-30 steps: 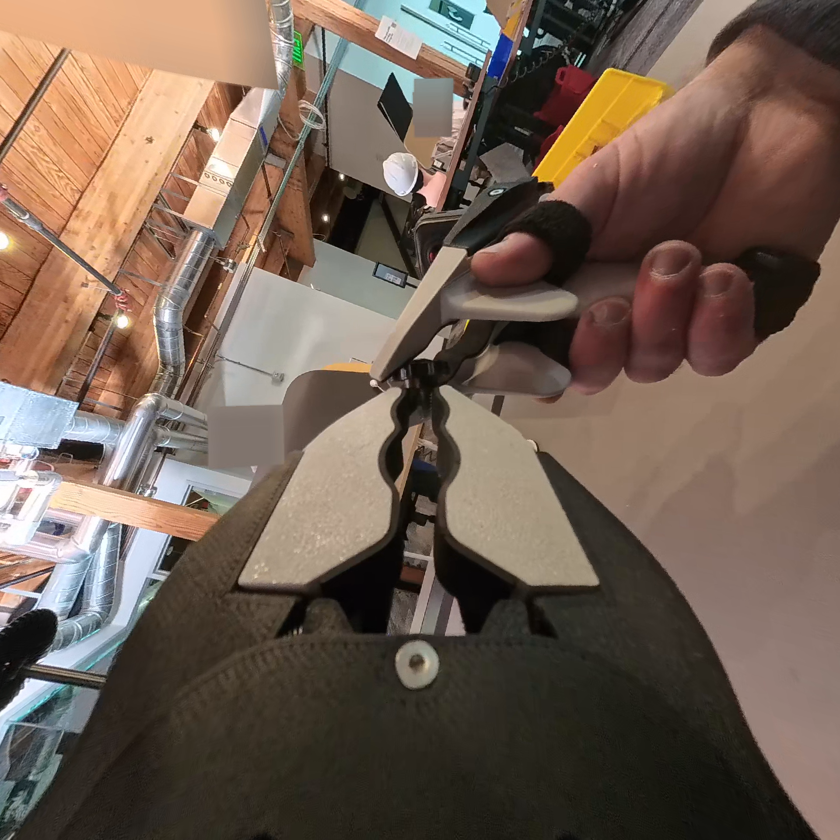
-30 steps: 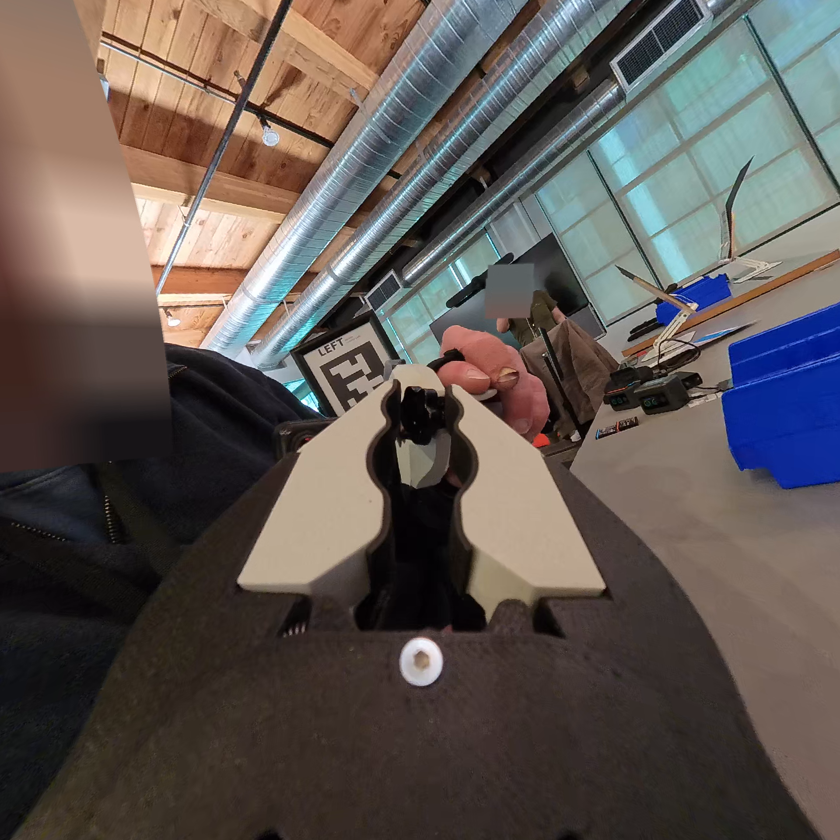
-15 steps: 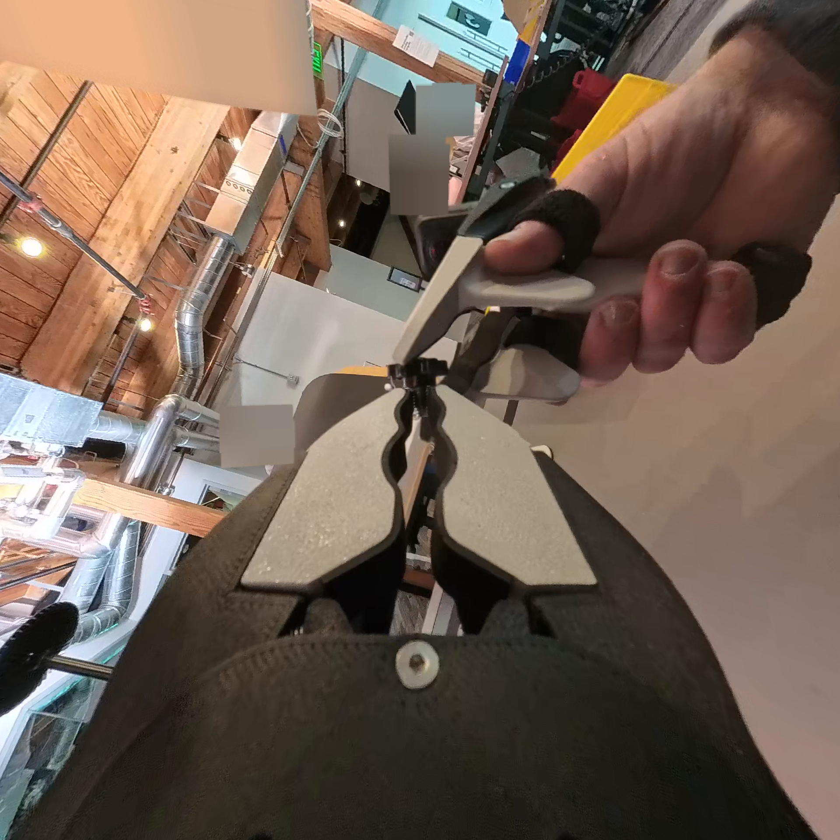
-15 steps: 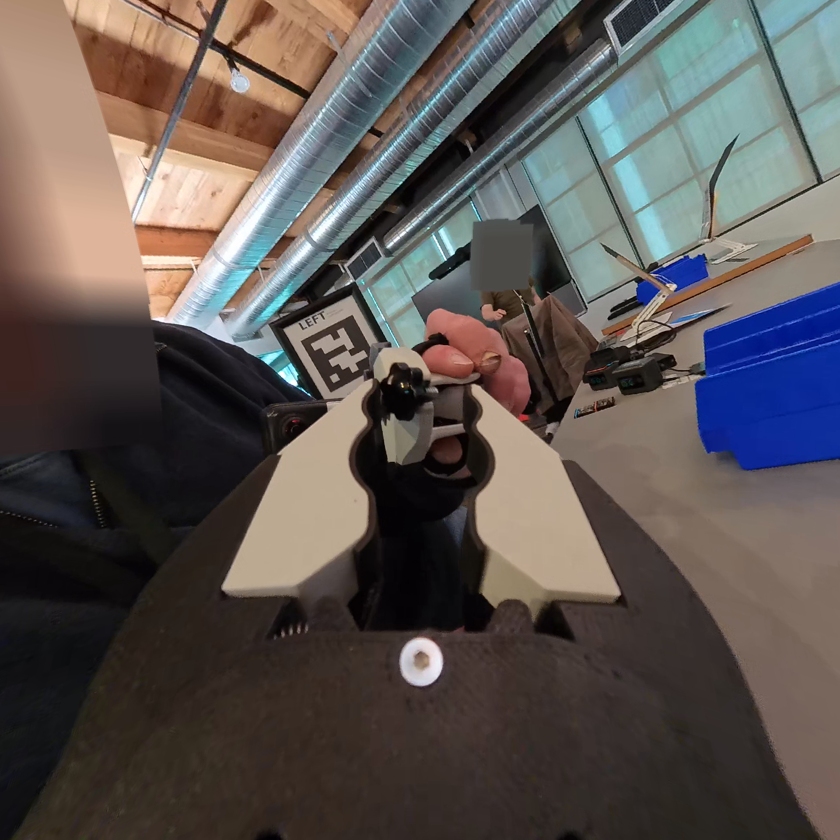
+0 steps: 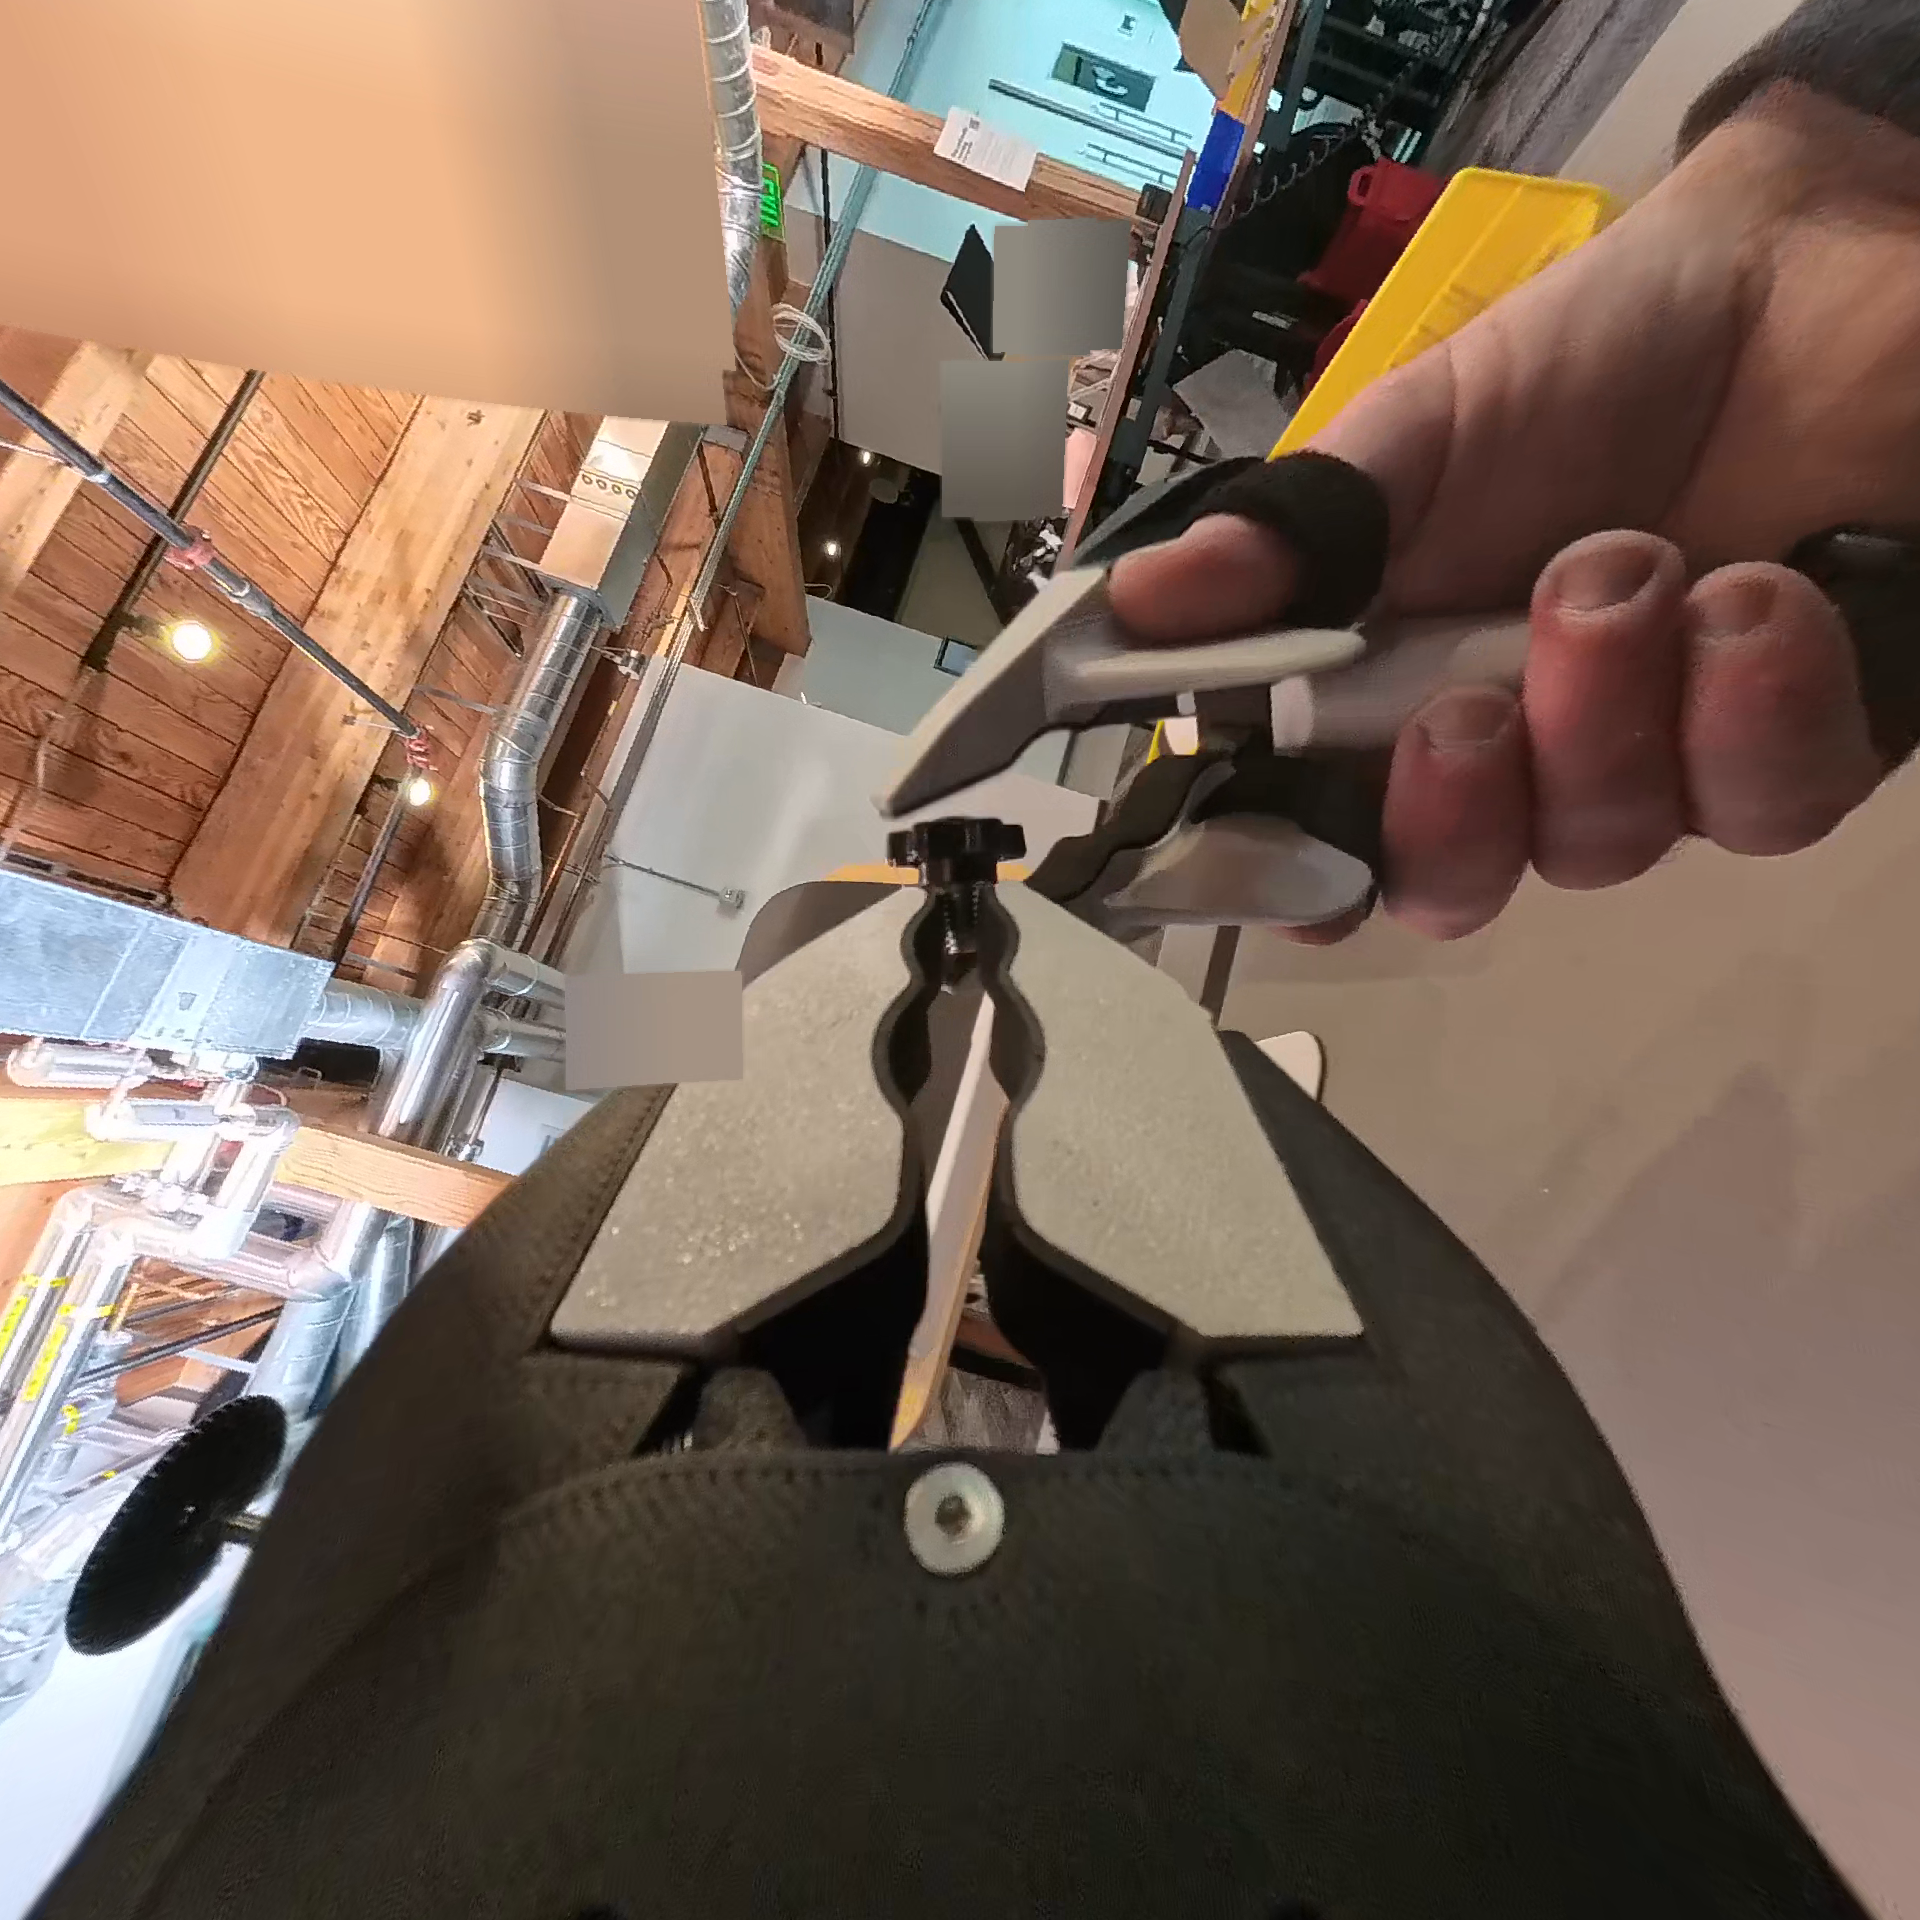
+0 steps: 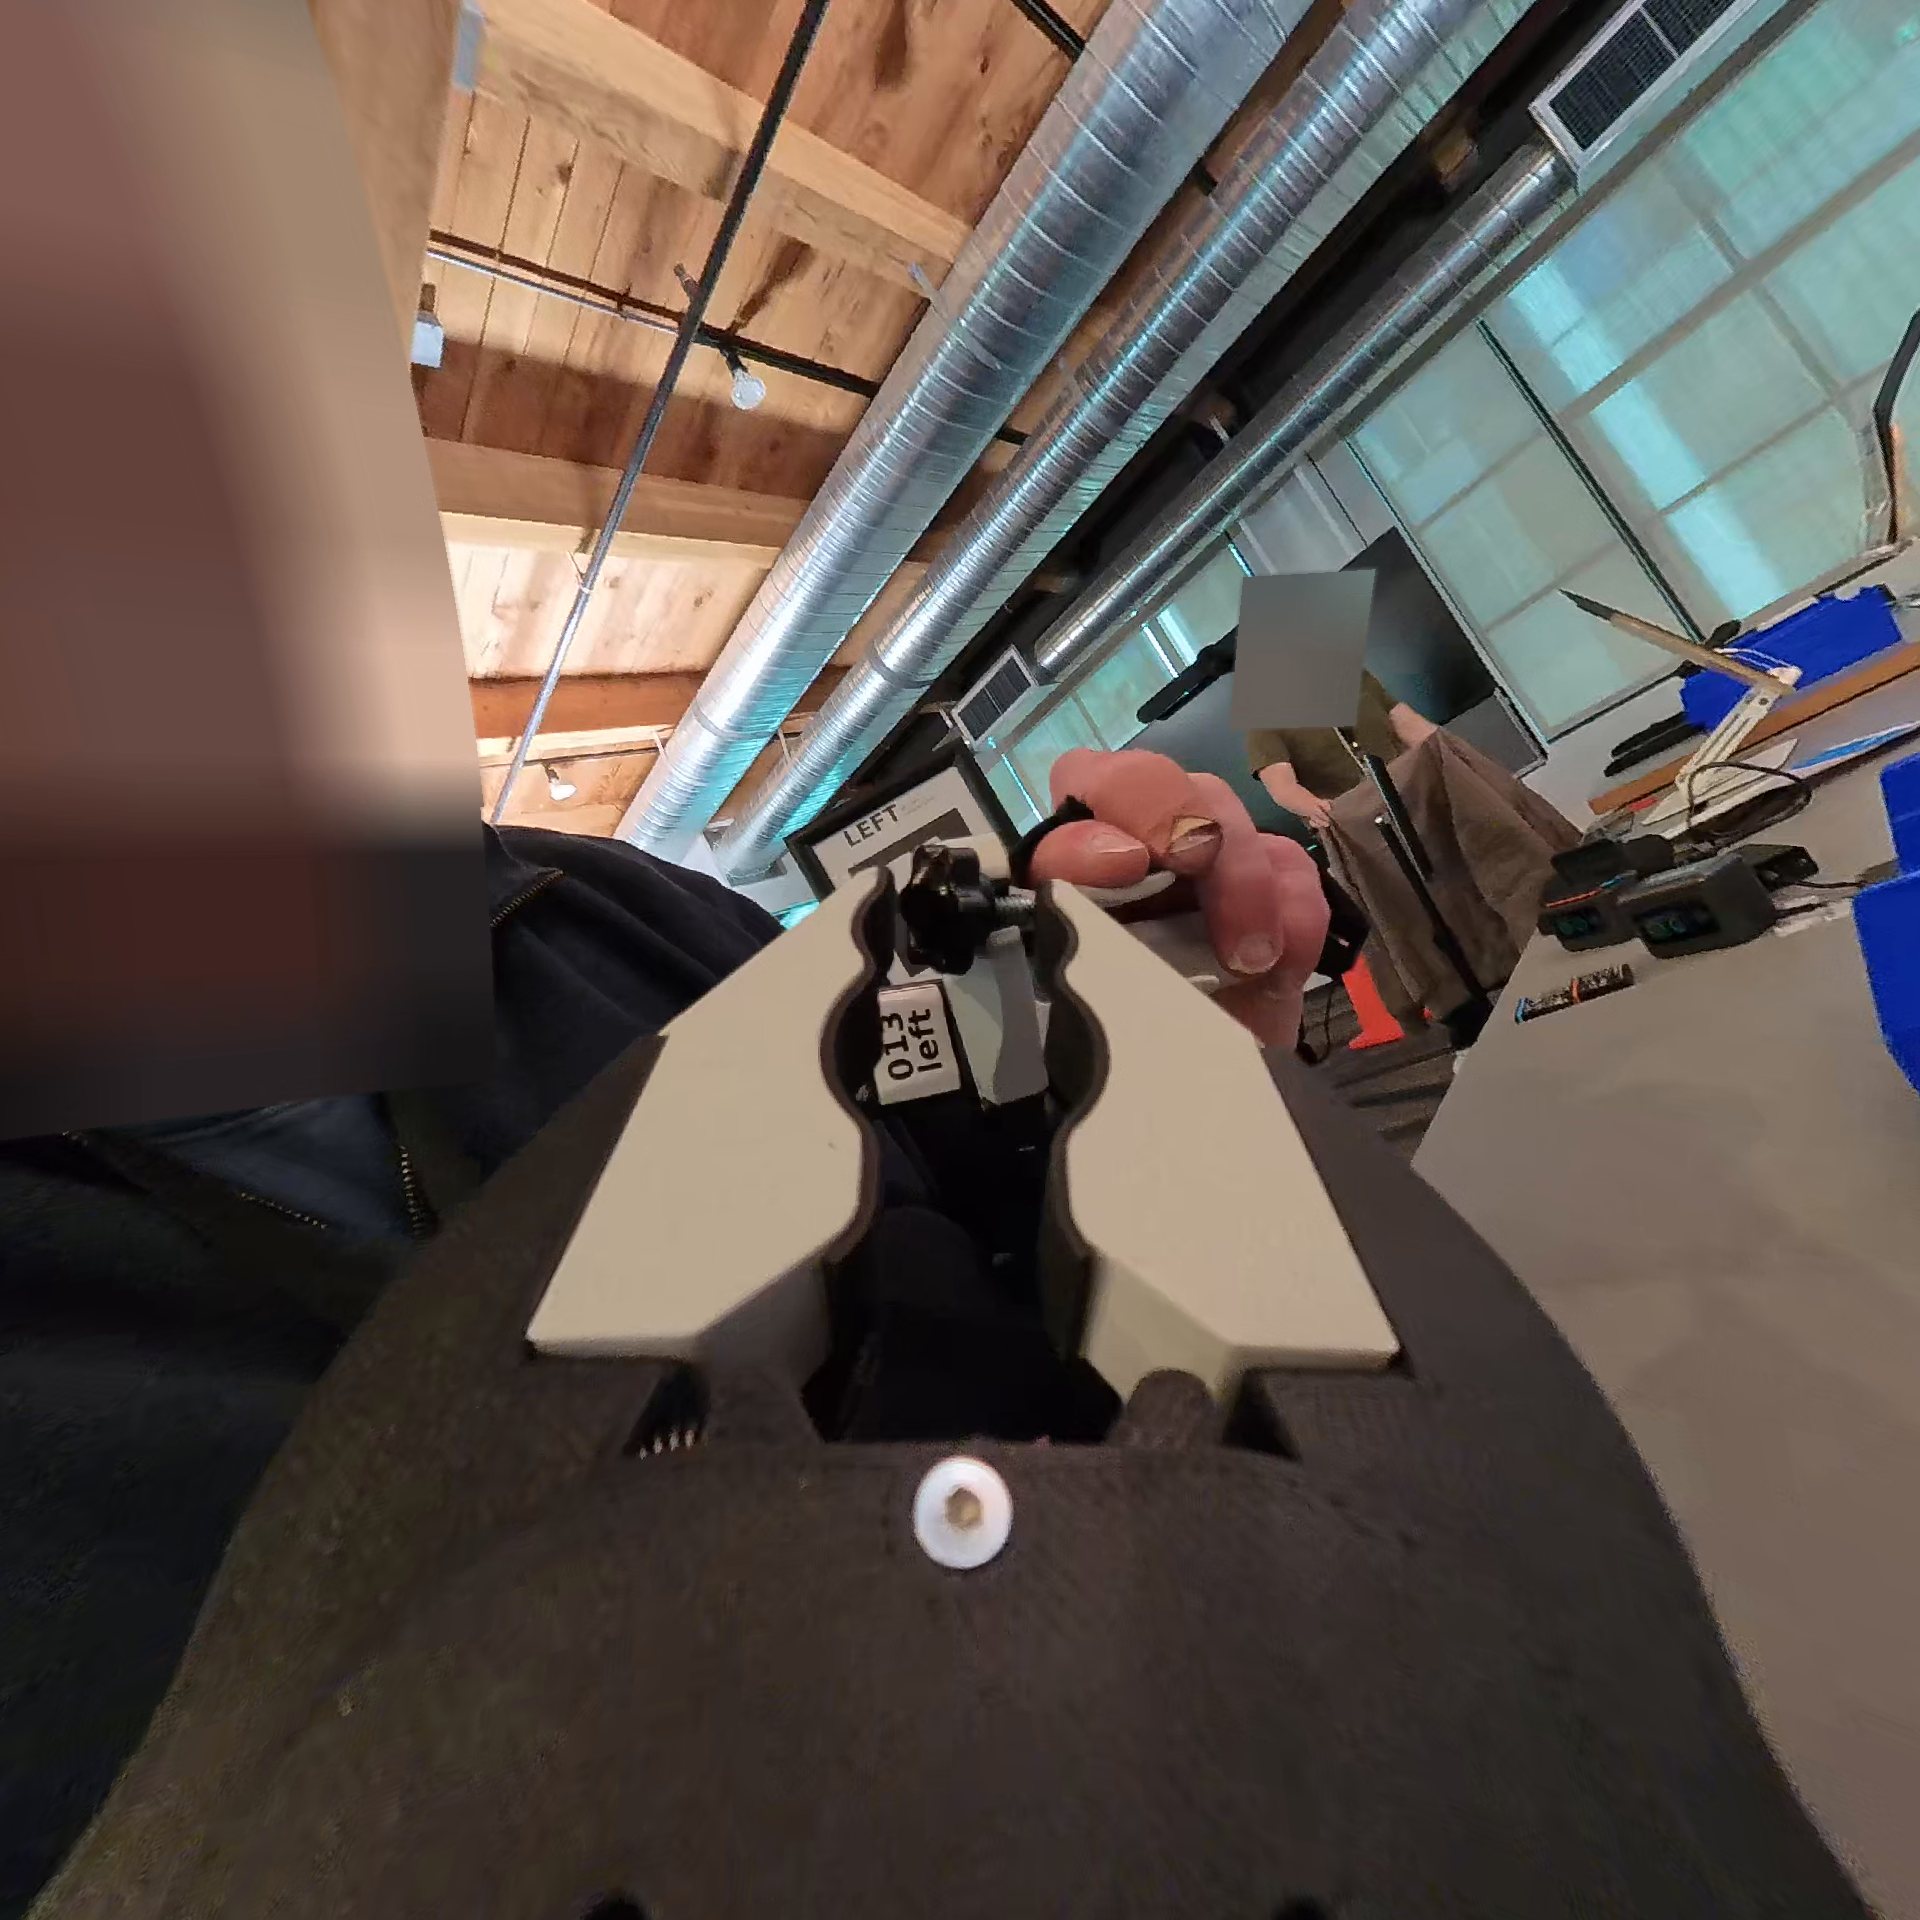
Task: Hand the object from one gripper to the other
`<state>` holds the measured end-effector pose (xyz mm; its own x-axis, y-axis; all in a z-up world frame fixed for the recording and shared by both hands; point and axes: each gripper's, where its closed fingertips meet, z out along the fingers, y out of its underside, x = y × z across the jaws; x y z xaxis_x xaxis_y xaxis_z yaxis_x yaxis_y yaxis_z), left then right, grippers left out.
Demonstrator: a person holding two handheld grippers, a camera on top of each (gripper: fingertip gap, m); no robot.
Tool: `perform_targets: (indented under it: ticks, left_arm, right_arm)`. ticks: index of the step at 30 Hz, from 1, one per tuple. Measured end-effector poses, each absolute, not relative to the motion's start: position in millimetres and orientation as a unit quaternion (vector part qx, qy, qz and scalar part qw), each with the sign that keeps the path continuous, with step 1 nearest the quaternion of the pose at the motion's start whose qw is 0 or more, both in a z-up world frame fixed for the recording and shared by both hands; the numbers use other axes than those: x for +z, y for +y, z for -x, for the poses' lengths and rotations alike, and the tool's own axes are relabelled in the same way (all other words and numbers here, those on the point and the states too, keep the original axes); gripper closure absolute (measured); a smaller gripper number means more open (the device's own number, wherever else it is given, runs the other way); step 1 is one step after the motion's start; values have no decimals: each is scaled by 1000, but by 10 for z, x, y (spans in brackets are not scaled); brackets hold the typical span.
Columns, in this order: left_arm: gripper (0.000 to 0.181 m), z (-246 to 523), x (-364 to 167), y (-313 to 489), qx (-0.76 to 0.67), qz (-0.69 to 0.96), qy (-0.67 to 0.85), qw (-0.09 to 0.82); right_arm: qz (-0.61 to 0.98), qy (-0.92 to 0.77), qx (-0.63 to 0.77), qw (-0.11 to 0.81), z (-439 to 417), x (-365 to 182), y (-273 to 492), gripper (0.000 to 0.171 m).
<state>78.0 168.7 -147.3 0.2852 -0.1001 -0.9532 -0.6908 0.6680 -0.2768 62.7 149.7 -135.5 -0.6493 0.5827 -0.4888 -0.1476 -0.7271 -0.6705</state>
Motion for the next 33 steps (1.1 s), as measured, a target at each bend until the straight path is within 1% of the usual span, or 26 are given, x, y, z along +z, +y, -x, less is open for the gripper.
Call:
perform_targets:
  ticks: [10,24,28,31,33]
  left_arm:
    - [176,-750,-1503,1733,199,366,555,720]
    - [169,-653,-1610,1840,136,439,536,708]
    - [168,-599,-1634,1847,65,488,516,701]
    - [167,-593,-1643,1833,-71,555,477,678]
    - [157,-599,-1643,1836,-178,598,443,644]
  right_arm:
    - [380,-293,841,250,-588,-1394,1557,149]
    - [421,-342,749,380,-621,-1438,1675,149]
    - [441,-392,677,440,-623,-1495,1713,150]
    - [452,-441,601,491,-616,-1563,1742,149]
    - [452,-470,551,521,-620,-1586,1759,149]
